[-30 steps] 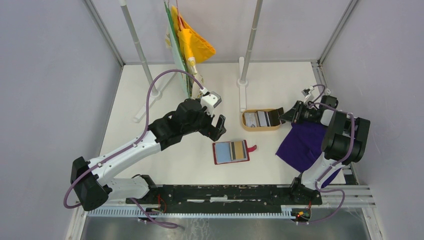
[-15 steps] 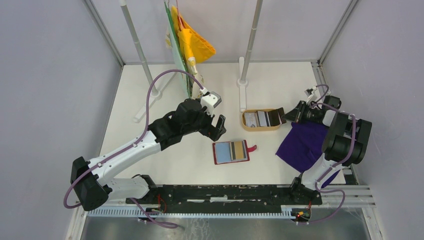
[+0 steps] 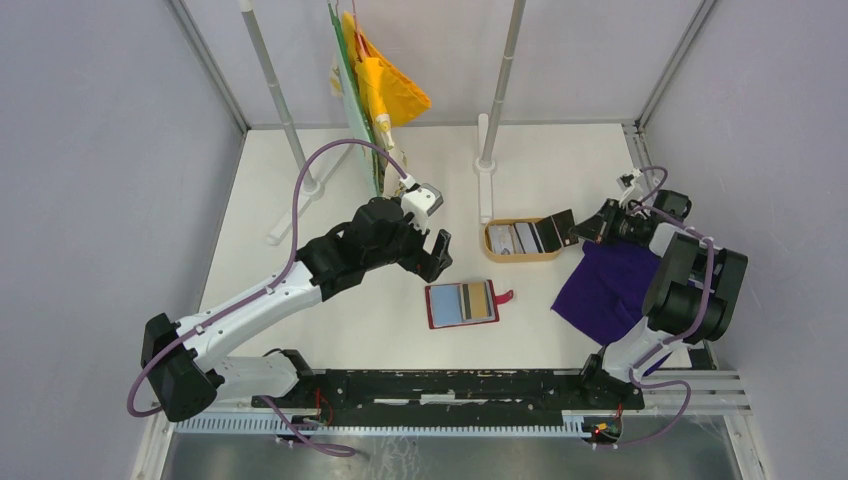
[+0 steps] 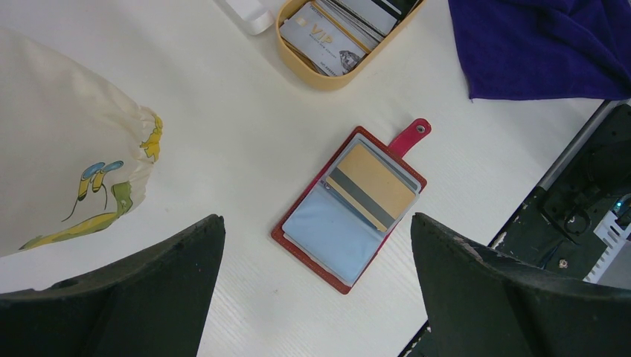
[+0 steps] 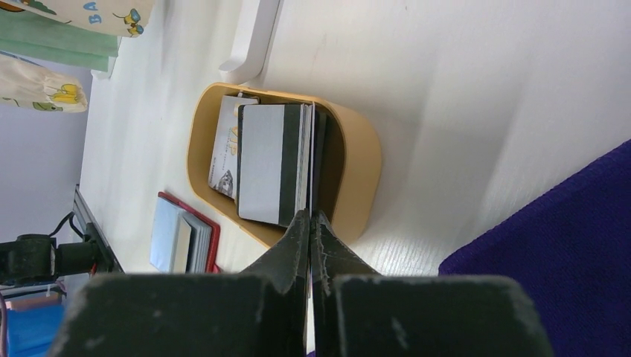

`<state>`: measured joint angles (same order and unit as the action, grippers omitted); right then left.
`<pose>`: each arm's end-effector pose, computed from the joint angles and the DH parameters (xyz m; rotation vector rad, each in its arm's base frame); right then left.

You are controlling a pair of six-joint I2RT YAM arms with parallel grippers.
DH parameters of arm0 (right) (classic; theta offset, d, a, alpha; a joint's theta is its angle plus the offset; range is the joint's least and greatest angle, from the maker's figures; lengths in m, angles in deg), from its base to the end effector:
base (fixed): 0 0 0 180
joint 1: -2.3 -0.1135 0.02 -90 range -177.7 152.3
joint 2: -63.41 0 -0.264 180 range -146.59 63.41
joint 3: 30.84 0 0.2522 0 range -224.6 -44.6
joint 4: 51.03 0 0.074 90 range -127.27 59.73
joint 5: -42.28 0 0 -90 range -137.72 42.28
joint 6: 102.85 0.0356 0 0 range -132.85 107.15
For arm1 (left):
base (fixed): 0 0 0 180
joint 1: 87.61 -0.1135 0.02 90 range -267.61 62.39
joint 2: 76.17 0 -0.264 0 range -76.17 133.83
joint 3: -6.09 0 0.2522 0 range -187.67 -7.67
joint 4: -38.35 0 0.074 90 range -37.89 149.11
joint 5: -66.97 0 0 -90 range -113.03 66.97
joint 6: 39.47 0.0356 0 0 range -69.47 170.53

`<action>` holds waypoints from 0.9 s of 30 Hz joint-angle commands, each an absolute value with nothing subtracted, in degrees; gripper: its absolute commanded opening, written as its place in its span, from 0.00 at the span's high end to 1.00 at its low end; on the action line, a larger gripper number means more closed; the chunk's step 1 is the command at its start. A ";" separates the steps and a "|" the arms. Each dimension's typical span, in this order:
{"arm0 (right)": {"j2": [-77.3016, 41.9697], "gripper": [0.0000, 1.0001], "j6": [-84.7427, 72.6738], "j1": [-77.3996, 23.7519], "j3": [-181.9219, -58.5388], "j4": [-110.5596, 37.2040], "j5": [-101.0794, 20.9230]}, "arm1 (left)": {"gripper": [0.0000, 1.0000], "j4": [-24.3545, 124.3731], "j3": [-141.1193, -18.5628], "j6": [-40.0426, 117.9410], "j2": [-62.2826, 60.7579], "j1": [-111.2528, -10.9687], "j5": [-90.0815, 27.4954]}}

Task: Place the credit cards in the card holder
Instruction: Pick up the credit card from the storage box.

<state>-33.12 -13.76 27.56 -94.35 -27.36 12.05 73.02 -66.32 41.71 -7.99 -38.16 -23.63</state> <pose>0.2953 -0.1053 0.1615 0.0922 2.1811 1.0586 0.1739 -0.2038 0.3217 0.7574 2.0271 -0.6128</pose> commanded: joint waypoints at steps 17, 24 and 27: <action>-26.10 1.00 -15.03 29.46 -93.81 -29.21 10.45 | 0.00 71.27 -67.70 45.53 -9.71 -38.55 -24.55; -23.62 1.00 -16.26 29.77 -93.32 -29.01 12.78 | 0.00 70.79 -67.38 45.44 -10.16 -38.65 -24.65; -22.52 1.00 -18.43 29.79 -92.73 -28.99 19.32 | 0.00 70.19 -66.95 45.20 -10.61 -39.10 -25.34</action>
